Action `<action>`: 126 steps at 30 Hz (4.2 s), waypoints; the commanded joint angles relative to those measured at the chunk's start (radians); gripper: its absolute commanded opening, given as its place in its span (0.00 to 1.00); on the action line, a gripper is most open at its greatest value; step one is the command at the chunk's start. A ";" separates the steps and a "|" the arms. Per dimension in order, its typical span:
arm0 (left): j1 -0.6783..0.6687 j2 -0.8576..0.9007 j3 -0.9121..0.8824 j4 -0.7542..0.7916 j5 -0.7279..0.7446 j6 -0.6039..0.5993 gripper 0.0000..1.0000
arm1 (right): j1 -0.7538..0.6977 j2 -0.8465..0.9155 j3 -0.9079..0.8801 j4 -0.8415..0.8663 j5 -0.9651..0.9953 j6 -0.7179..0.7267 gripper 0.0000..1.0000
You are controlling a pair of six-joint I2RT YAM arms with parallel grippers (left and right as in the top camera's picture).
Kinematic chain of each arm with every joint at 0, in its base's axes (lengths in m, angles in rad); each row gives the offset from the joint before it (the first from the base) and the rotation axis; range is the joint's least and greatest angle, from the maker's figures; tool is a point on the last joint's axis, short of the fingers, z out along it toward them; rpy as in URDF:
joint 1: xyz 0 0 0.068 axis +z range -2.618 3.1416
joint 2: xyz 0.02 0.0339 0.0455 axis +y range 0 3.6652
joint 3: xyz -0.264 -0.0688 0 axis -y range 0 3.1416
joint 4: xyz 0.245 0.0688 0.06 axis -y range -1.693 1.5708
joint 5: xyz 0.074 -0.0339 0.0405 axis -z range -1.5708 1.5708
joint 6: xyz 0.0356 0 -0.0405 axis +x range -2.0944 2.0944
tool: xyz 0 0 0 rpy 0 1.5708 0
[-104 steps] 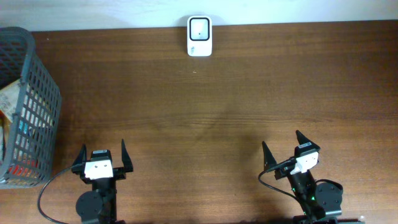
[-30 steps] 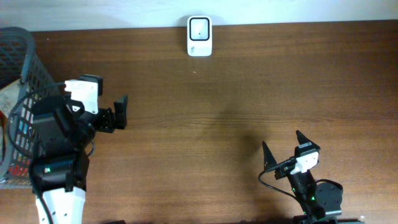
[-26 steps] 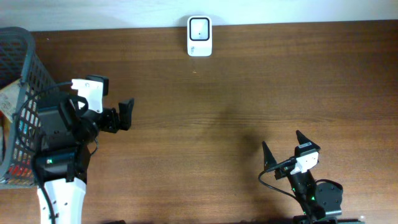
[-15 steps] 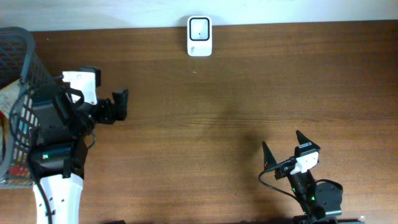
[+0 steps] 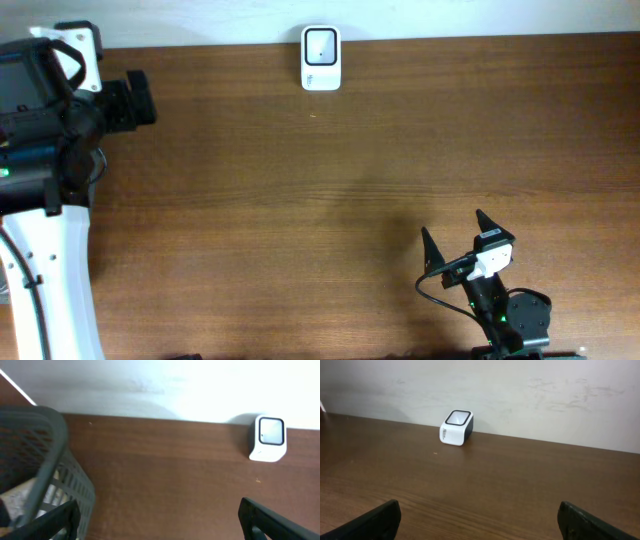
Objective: Scan the item barcode
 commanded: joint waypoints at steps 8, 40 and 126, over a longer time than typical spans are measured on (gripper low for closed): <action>0.145 -0.001 0.095 0.129 -0.228 0.015 0.99 | 0.005 -0.005 -0.005 -0.006 0.010 0.008 0.99; 0.587 0.662 0.095 0.094 0.099 -0.046 0.75 | 0.005 -0.004 -0.005 -0.008 0.029 0.005 0.99; 0.305 0.229 0.229 -0.041 -0.109 0.022 0.99 | 0.005 -0.004 -0.005 -0.009 0.029 0.005 0.99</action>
